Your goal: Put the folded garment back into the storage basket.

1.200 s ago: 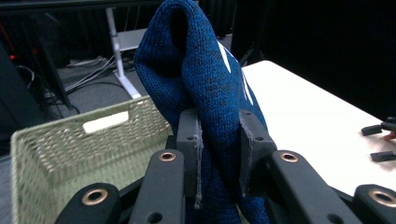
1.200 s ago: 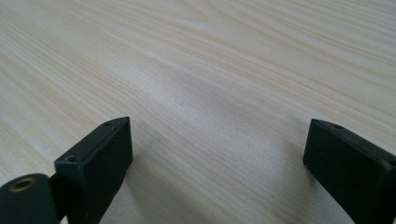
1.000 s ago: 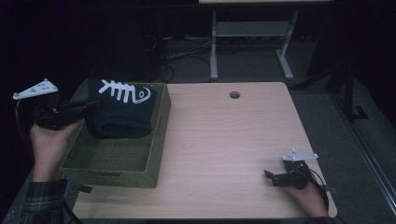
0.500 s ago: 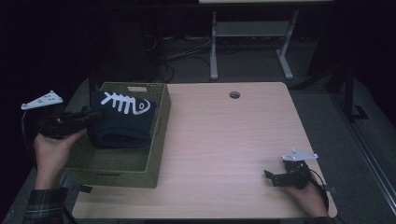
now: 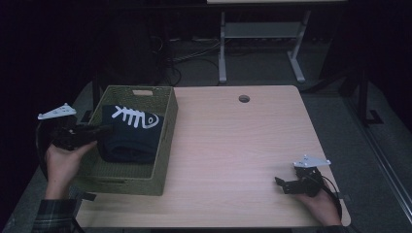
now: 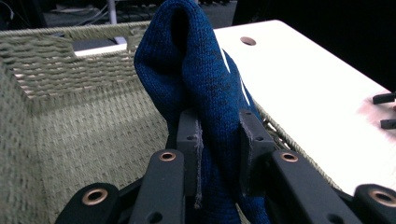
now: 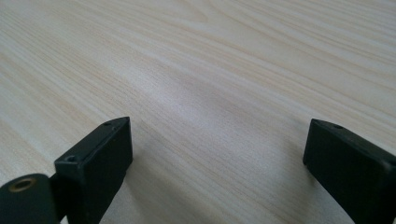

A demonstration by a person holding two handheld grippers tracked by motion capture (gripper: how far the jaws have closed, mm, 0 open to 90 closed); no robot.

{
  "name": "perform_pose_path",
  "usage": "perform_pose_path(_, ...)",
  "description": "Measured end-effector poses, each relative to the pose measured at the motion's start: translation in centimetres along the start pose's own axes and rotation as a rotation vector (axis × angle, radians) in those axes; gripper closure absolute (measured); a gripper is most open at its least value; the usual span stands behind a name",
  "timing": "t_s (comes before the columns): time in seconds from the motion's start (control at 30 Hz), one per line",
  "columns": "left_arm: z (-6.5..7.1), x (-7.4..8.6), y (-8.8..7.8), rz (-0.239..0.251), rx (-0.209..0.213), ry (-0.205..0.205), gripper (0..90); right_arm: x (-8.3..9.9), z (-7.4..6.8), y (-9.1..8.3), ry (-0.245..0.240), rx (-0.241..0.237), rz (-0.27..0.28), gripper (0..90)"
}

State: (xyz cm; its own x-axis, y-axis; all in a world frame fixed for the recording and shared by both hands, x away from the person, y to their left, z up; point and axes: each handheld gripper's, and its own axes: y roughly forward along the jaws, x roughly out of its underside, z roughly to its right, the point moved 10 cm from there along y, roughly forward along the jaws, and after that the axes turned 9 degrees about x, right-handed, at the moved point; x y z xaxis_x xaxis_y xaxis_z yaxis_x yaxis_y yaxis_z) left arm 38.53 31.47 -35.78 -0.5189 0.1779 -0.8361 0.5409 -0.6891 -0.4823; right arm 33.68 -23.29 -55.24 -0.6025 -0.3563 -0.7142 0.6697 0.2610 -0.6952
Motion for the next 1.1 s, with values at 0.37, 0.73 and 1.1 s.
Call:
perform_pose_path(0.37, -2.2, 1.2, 1.6, -0.046, 0.020, -0.050, 73.2, 0.0, 0.0, 0.0, 0.000, 0.000, 0.000, 7.7)
perform_pose_path(0.73, -5.5, 3.1, 2.0, -0.096, -0.032, -0.075, 72.3, 0.0, 0.0, 0.0, 0.000, 0.000, 0.000, 7.7)
perform_pose_path(1.1, -7.2, 3.8, 2.4, -0.165, -0.110, -0.061, 64.3, 0.0, 0.0, 0.0, 0.000, 0.000, 0.000, 7.7)
